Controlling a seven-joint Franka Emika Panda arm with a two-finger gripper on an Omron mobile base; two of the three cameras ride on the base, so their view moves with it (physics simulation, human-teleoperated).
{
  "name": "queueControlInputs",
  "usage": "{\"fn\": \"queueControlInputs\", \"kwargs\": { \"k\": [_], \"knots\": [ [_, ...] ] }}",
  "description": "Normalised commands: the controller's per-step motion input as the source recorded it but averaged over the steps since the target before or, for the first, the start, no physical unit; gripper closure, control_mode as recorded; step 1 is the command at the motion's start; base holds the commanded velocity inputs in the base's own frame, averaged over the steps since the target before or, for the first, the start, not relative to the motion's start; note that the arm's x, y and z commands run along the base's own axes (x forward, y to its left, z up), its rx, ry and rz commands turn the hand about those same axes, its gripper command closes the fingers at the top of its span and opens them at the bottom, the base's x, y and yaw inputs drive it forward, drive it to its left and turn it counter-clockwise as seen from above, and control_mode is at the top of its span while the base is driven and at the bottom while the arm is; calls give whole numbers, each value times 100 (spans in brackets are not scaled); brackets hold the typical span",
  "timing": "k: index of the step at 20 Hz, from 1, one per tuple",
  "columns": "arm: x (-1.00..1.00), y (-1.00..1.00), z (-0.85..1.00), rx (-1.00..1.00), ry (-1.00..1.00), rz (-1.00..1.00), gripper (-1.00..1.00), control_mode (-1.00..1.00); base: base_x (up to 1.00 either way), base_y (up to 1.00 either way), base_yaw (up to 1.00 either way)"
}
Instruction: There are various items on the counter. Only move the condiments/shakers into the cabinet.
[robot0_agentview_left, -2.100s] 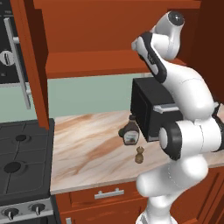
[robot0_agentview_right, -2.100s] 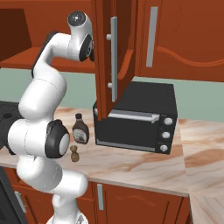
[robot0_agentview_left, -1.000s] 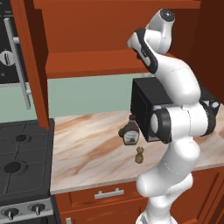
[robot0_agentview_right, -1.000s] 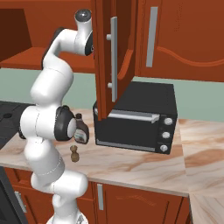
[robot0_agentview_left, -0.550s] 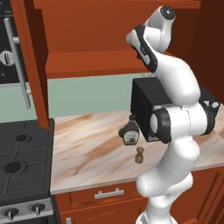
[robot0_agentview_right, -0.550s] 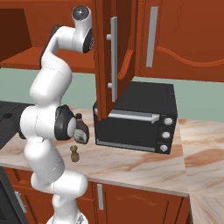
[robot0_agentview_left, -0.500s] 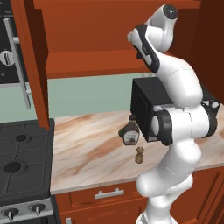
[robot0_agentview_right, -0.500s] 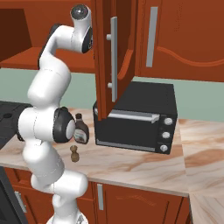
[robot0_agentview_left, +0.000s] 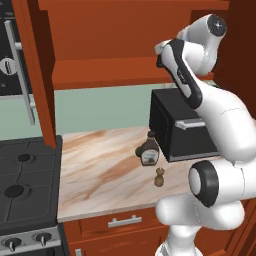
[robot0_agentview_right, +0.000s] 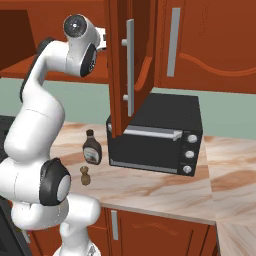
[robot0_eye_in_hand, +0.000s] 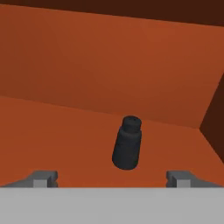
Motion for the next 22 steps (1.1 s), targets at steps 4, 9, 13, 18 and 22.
{"fn": "queueControlInputs", "kwargs": {
  "k": [4,9,13,18,22],
  "knots": [
    [-100,25,-3,0,9,0,-100,-100,0,0,0],
    [-100,39,0,0,33,-6,-100,-100,0,0,0],
    [-100,31,-10,0,43,-16,-100,-100,0,0,0],
    [-78,18,-73,0,39,-18,-100,-100,0,0,0],
    [-39,26,-90,0,16,-26,-100,-100,0,0,0]
  ]
}}
